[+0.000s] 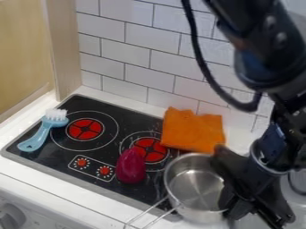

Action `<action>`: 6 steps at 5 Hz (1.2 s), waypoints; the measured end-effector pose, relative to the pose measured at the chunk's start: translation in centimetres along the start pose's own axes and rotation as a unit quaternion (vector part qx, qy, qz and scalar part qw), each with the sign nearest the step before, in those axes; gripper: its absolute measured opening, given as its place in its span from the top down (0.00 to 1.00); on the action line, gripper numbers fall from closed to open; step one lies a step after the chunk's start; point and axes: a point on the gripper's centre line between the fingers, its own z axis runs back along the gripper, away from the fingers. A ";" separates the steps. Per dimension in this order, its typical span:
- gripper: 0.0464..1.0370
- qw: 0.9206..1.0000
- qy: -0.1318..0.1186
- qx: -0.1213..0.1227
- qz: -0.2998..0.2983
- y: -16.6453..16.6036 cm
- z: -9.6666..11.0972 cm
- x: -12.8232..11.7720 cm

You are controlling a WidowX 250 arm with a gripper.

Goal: Picked up the silver pot and place it on the lower right side of the stove.

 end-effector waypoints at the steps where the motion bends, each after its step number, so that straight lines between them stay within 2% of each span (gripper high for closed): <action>1: 0.99 1.000 0.004 0.003 -0.003 -0.2 -0.3 0.3; 2: 0.97 1.000 0.008 0.001 -0.002 -0.3 -0.5 0.3; 3: 0.81 1.000 0.015 0.000 -0.002 -0.3 -0.4 0.1; 4: 0.54 1.000 0.013 -0.001 0.002 -0.2 -0.3 0.4; 5: 0.23 1.000 0.014 -0.004 0.000 -0.1 -0.4 0.4; 6: 0.02 1.000 0.010 -0.026 0.009 -0.2 0.2 0.4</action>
